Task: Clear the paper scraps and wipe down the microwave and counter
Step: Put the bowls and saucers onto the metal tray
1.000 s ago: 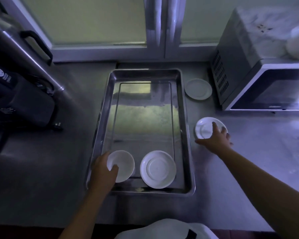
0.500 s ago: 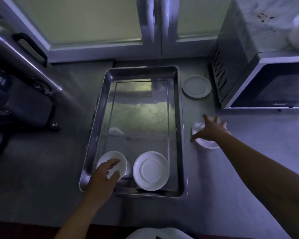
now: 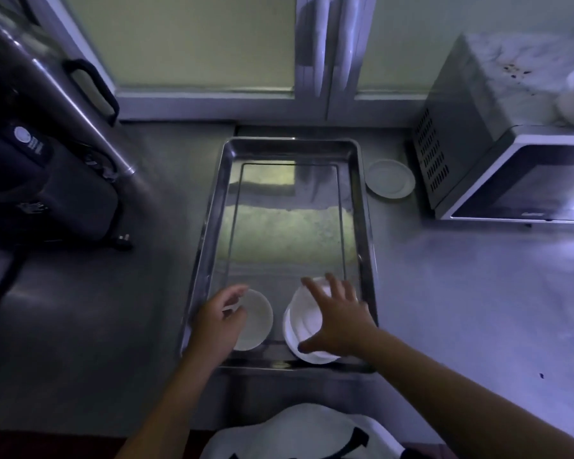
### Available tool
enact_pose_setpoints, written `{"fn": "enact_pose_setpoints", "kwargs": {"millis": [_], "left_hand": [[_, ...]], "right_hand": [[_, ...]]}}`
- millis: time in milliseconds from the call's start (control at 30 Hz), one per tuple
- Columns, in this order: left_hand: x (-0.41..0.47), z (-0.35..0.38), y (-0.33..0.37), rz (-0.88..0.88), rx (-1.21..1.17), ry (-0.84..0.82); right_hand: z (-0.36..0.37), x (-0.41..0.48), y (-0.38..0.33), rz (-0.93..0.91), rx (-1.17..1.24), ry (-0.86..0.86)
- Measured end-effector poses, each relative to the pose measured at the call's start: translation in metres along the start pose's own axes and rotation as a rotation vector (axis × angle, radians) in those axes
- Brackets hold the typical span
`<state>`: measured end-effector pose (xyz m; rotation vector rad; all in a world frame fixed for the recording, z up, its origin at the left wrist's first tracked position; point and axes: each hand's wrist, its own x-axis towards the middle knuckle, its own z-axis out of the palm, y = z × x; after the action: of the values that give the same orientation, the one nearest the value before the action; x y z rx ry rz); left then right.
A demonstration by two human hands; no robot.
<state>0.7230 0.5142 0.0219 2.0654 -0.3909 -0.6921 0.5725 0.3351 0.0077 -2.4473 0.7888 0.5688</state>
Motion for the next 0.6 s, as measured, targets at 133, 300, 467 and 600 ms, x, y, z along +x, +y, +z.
{"fn": "enact_pose_setpoints", "kwargs": {"millis": [133,300,467,600], "left_hand": [[0.004,-0.014,-0.006,0.000,-0.058,-0.040],[0.001,-0.027,-0.022,-0.060,-0.076,-0.058],[0.004,-0.030,-0.020,-0.064,-0.036,-0.091],[0.011,-0.027,-0.015,-0.070,0.006,-0.065]], "right_hand": [[0.024,0.021,-0.016,0.130,-0.074,-0.081],[0.045,0.027,-0.028,0.215,-0.081,-0.094],[0.053,0.029,-0.033,0.232,-0.048,-0.083],[0.040,0.027,-0.030,0.172,0.170,0.098]]}}
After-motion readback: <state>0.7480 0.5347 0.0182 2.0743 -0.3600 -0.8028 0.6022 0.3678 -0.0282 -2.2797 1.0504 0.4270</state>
